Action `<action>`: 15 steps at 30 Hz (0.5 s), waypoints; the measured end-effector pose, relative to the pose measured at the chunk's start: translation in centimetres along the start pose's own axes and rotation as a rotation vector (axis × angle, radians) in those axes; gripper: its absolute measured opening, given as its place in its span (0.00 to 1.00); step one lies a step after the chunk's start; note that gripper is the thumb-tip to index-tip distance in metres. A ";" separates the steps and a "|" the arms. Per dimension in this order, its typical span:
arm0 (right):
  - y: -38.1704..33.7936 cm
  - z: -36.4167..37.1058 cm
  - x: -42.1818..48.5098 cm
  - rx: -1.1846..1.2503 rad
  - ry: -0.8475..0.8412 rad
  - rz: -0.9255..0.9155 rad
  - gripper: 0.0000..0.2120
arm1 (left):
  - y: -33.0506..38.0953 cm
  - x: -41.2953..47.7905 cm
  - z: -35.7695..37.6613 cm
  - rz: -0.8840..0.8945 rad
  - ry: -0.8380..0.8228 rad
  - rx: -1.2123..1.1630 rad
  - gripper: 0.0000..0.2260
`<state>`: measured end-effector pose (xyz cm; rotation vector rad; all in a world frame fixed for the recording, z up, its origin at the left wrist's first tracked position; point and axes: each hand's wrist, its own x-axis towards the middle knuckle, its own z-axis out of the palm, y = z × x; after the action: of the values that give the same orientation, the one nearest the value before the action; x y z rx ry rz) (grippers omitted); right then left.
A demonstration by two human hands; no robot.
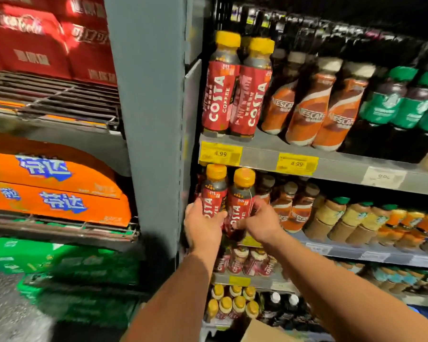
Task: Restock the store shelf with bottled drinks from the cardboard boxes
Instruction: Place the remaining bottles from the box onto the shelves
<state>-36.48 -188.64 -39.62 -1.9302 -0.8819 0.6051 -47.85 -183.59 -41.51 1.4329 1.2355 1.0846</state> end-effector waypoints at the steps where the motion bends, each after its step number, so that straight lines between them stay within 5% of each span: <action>1: 0.2 0.3 0.7 -0.003 0.011 -0.008 0.23 | -0.3 0.5 0.4 0.003 0.011 -0.009 0.16; 15: 4.9 4.7 7.8 0.030 0.004 -0.042 0.23 | -6.0 4.7 4.4 0.061 0.133 0.085 0.25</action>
<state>-33.27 -181.74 -46.63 -1.8808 -0.9040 0.5864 -44.09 -178.94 -48.03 1.4900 1.3538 1.1979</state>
